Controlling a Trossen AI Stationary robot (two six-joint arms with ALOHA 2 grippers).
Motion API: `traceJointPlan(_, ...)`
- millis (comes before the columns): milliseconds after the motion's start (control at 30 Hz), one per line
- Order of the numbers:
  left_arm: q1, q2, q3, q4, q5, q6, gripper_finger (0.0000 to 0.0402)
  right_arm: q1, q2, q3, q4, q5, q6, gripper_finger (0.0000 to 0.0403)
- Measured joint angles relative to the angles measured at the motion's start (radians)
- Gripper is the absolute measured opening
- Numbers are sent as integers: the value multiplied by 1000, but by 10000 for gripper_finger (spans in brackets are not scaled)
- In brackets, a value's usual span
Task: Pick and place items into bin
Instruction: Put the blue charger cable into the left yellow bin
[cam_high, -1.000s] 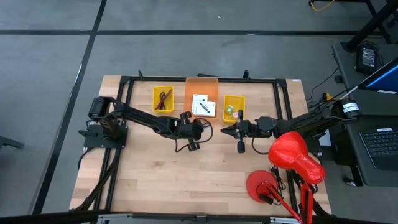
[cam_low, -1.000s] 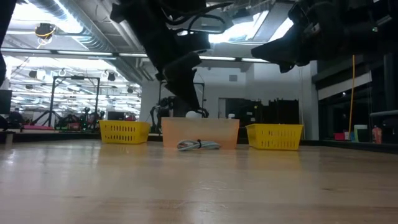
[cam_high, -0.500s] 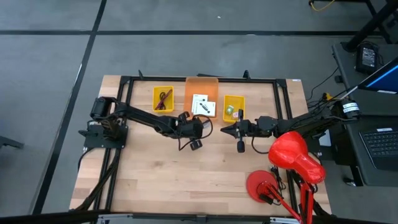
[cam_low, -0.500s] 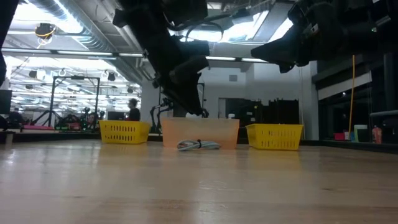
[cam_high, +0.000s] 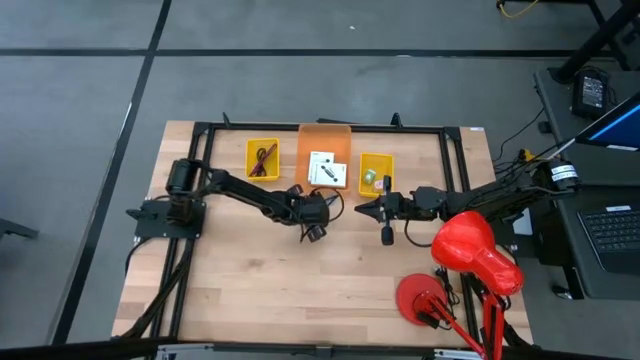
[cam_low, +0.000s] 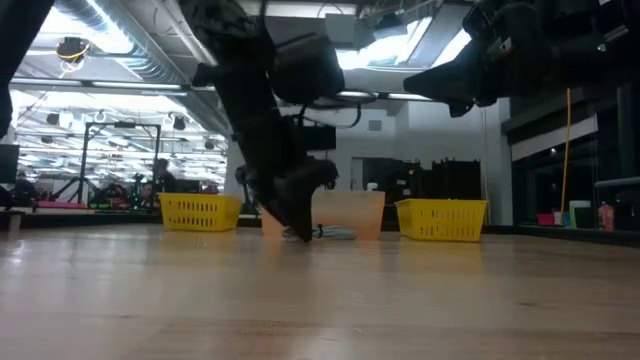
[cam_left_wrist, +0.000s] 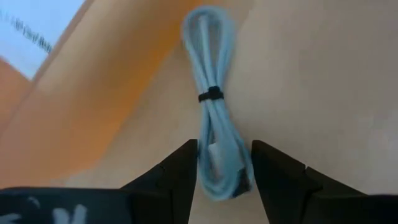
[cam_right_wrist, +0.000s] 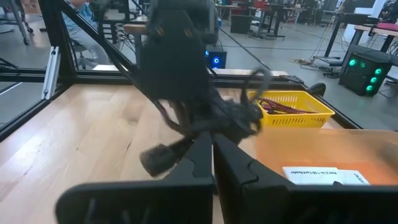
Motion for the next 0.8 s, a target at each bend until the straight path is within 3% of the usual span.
traceJointPlan(300, 39, 48, 5, 5, 75, -25, 142, 0, 0, 0, 5, 0, -1, 0)
traceJointPlan(600, 12, 46, 4, 8, 80, 74, 46, 0, 0, 0, 4, 0, -2, 0)
traceJointPlan(800, -24, 11, 0, -9, 92, 144, 39, 0, 0, 0, 3, 0, 0, 0)
